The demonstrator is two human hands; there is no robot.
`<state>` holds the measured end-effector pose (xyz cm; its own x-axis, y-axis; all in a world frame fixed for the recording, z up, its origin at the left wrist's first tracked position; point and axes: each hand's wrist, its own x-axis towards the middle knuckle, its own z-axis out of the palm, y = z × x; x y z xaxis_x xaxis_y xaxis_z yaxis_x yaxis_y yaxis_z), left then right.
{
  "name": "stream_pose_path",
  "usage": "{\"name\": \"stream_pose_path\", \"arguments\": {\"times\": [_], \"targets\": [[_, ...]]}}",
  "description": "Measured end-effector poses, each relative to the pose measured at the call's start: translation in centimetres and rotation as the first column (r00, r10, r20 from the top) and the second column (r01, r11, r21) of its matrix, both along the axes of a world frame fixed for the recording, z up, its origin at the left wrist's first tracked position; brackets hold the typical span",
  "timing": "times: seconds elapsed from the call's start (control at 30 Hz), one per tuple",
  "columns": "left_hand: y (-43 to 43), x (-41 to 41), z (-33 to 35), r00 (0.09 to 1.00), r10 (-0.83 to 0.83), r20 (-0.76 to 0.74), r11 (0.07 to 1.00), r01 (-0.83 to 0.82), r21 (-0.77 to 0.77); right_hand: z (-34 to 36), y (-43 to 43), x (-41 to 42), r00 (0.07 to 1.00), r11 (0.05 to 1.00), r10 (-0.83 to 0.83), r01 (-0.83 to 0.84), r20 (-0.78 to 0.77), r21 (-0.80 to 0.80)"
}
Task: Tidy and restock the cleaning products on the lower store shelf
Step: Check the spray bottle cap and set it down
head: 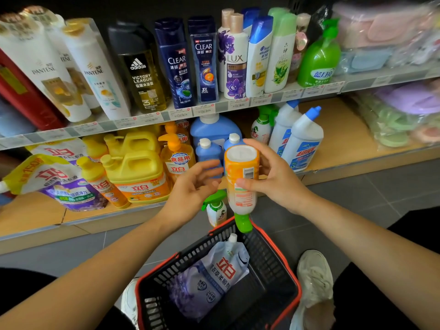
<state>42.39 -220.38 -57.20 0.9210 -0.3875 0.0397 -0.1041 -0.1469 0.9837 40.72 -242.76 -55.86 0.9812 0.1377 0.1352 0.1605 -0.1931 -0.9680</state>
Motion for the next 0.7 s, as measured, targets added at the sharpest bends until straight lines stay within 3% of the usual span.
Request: {"name": "stream_pose_path", "arguments": {"times": [0.1,0.27,0.37,0.57,0.7], "targets": [[0.1,-0.2,-1.7,0.997,-0.056,0.047,0.967,0.043,0.249,0.2,-0.4,0.4,0.998,0.996,-0.062,0.064,-0.019,0.061],[-0.2,-1.0,-4.1,0.989,-0.143,-0.035,0.929,0.147,0.340,-0.2,-1.3,1.0,0.942,0.924,-0.276,0.315,-0.191,0.217],[0.1,-0.9,-4.8,0.972,-0.199,-0.126,0.890,0.233,0.391,-0.1,-1.8,1.2,0.892,0.852,-0.323,0.420,-0.317,0.314],[0.3,-0.2,-4.8,0.948,-0.307,-0.082,0.869,0.314,0.383,-0.5,-3.2,1.8,0.840,0.789,-0.339,0.499,-0.424,0.358],[0.5,0.6,-3.6,0.953,-0.273,-0.128,0.928,0.296,0.225,-1.1,-4.6,2.5,0.798,0.772,-0.321,0.533,-0.510,0.347]]}}
